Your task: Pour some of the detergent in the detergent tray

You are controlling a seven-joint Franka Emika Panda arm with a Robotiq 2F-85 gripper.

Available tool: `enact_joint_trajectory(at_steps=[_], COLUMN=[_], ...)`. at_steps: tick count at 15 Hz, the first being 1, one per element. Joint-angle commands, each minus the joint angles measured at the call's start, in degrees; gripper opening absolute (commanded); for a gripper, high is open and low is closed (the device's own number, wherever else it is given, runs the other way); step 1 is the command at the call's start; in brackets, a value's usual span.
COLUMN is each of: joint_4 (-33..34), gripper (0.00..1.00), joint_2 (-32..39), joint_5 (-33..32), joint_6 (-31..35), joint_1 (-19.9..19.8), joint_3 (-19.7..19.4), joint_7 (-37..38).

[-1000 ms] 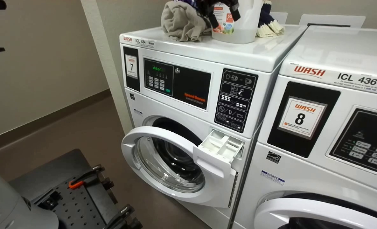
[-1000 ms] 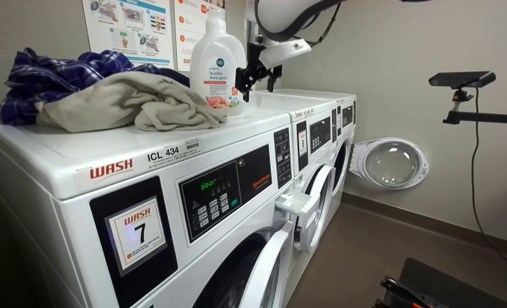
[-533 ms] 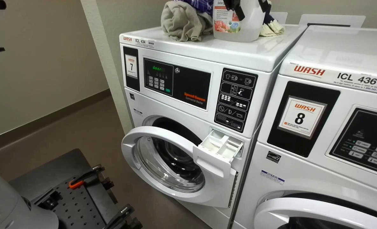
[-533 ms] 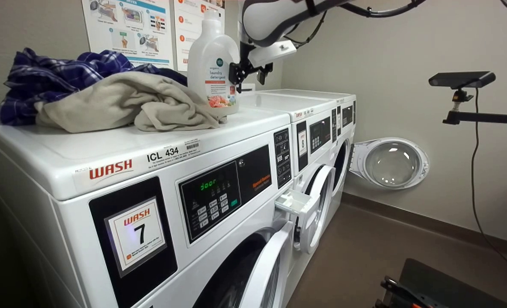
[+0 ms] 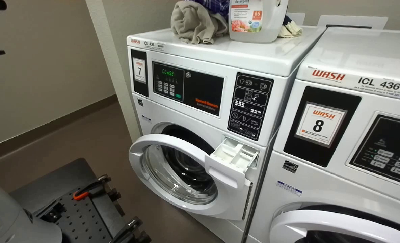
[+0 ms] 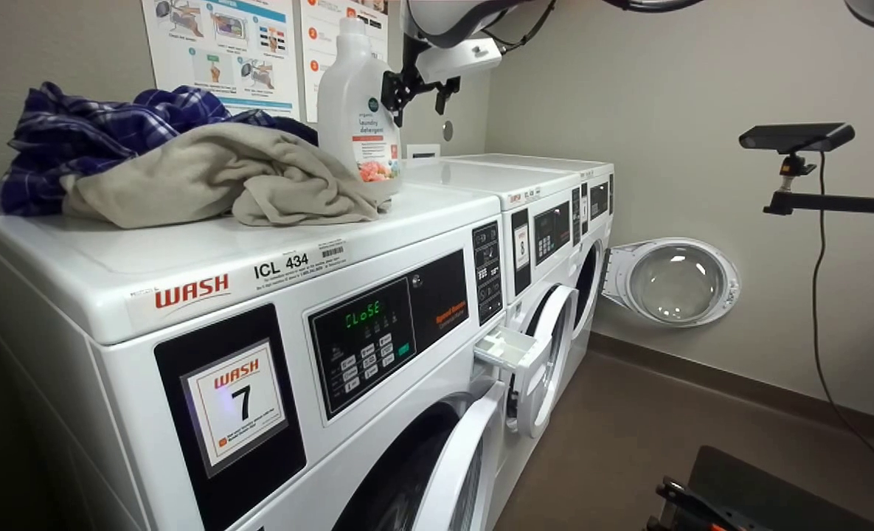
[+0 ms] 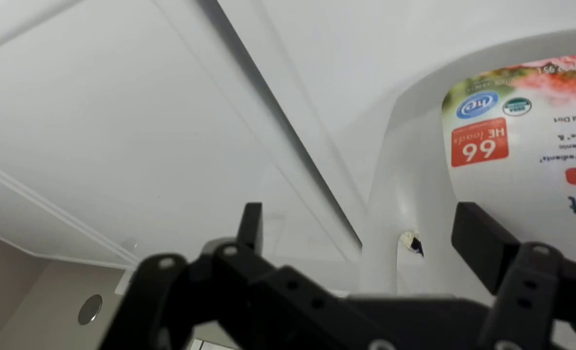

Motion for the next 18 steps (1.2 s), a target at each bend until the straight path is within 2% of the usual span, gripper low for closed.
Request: enact_joint_trajectory(at_steps=[1, 5, 9, 12, 18], joint_4=[3.4, 5.4, 6.5, 7.8, 14.3], gripper=[1.00, 1.00, 1.00, 1.00, 1.00], joint_2=[1.0, 1.5, 2.7, 4.8, 11.8], joint_5=[-0.7, -0.9, 1.4, 5.5, 18.7], joint_6=[0.0, -0.6, 0.4, 2.0, 3.8], joint_1=[0.8, -0.4, -2.3, -4.2, -7.5], joint_3=[-1.6, -2.1, -1.8, -1.0, 0.0], joint_7=[0.8, 0.0, -5.0, -11.2, -23.0])
